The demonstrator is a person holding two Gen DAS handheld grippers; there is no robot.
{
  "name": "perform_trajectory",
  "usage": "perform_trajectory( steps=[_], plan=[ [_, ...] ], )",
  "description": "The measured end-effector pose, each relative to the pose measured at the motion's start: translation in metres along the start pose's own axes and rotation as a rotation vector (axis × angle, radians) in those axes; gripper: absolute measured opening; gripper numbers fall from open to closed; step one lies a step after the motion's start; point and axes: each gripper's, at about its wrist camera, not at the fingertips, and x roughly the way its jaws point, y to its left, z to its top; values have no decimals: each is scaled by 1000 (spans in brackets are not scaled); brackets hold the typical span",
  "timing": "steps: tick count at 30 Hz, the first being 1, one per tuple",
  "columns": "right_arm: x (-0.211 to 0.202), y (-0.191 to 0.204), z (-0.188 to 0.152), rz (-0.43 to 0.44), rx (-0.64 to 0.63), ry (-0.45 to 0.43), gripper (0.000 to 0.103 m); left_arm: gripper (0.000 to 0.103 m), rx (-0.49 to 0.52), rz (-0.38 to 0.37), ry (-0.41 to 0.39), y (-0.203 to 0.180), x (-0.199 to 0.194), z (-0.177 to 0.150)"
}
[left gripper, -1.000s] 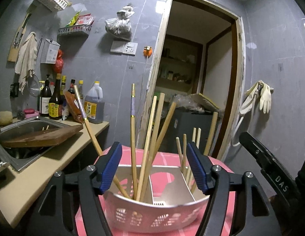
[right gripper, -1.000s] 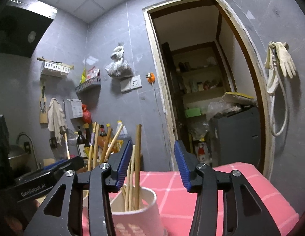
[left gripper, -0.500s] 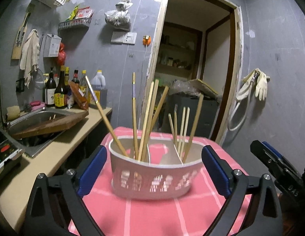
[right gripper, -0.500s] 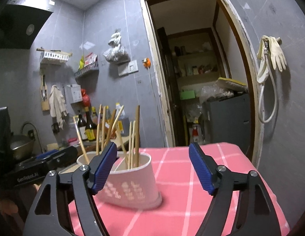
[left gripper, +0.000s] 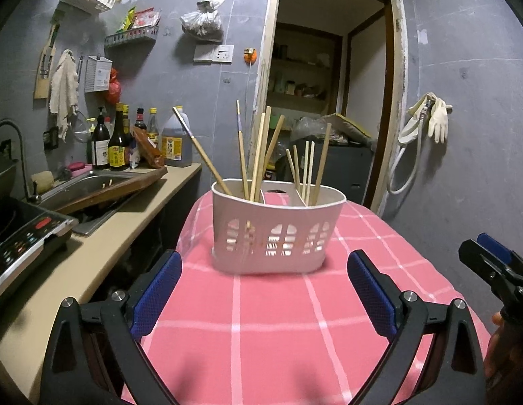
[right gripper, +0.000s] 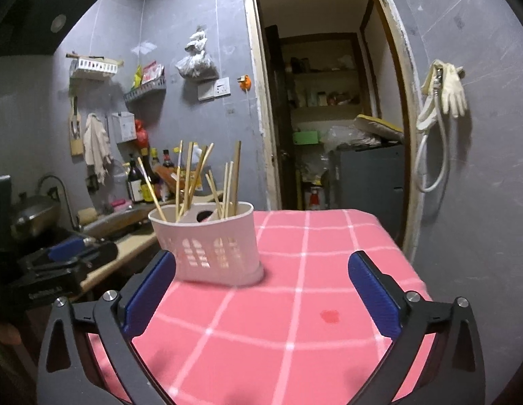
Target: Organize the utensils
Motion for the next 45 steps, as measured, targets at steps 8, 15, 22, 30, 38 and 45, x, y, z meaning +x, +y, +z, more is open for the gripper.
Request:
perform_trajectory(
  steps=[8, 15, 22, 30, 38, 45],
  plan=[
    [-25, 5, -16, -35, 8, 10, 103, 96, 12, 17, -39, 0, -37, -20],
    [-31, 10, -19, -33, 15, 3, 103, 96, 10, 27, -58, 2, -50, -23],
    [-33, 11, -21, -30, 15, 4, 103, 96, 10, 32, -64, 2, -53, -23],
    [-33, 11, -21, -30, 17, 4, 103, 96, 9, 31, -62, 3, -53, -23],
    [-33, 11, -21, -26, 20, 5, 103, 96, 5, 30, -62, 3, -55, -24],
    [-33, 12, -21, -26, 21, 6, 103, 96, 4, 31, -62, 3, -55, -24]
  ],
)
